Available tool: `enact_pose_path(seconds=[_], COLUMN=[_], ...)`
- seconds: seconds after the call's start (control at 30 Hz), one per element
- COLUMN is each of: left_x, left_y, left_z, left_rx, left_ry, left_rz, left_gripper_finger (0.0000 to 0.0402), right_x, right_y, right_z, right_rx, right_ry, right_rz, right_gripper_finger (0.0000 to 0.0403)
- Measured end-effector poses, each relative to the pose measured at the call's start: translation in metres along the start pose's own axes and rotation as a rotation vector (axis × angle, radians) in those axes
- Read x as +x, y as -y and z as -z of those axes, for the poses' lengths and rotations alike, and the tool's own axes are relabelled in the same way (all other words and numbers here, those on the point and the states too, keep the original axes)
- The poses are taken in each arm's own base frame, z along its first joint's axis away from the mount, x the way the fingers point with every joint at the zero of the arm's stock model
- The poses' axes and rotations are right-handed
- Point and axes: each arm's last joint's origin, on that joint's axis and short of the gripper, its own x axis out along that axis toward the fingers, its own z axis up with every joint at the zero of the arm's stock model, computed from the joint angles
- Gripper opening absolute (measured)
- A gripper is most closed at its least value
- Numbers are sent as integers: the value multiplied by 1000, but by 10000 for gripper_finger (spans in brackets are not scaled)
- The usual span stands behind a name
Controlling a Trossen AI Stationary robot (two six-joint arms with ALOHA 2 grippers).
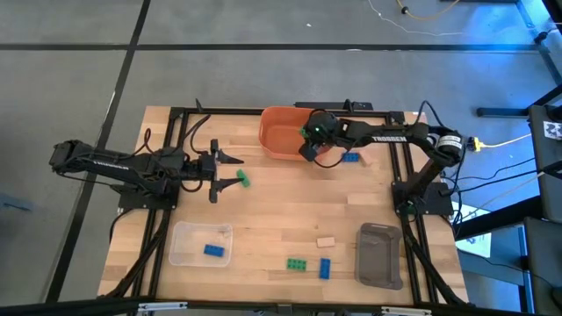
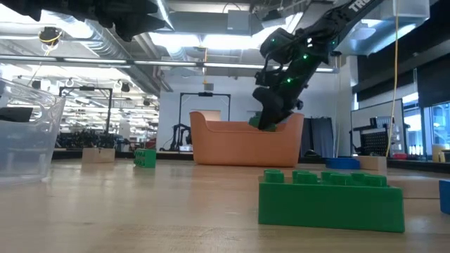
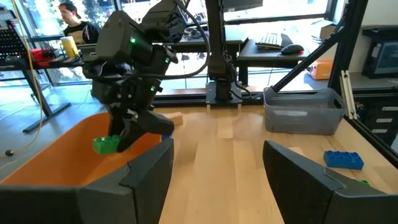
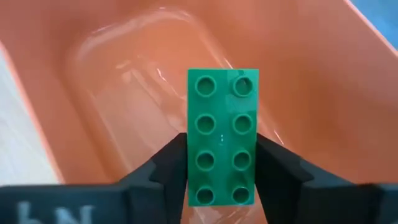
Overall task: Sort & place blocks by color
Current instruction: Put the top right 8 stud green game piece into the orange bin, then put the top 8 stud green game piece into the orange bin
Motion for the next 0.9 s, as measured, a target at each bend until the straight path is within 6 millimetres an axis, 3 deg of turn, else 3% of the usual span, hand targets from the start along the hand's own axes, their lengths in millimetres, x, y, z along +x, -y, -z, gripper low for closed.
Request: enact_pose_path(seconds=[0.2,0.33,0.47,0.63,0.77,0.9], left_x=[0,0,0,0,0,0], left_y=[0,0,0,0,0,0], left_z=[0,0,0,0,0,0], left_rx=[0,0,0,7,7,7], left_ry=[0,0,-1,-1,-1,-1], left_rz=[0,0,-1,-1,-1,-1], left_gripper_finger=[240,240,240,240,240,240], right_x=[-2,-4,-24,-71,-104,-125], right_y=[0,1,0,-14,-27,-38], right_z=[-1,-2,-6,-8,14,49], right_rx=[1,-25,-72,-136,-148,-116], right_ry=[11,11,47,168,313,536], right_rz=[-3,-3,-15,-112,-239,-421], right_gripper_finger=[306,350,355,348,347,347])
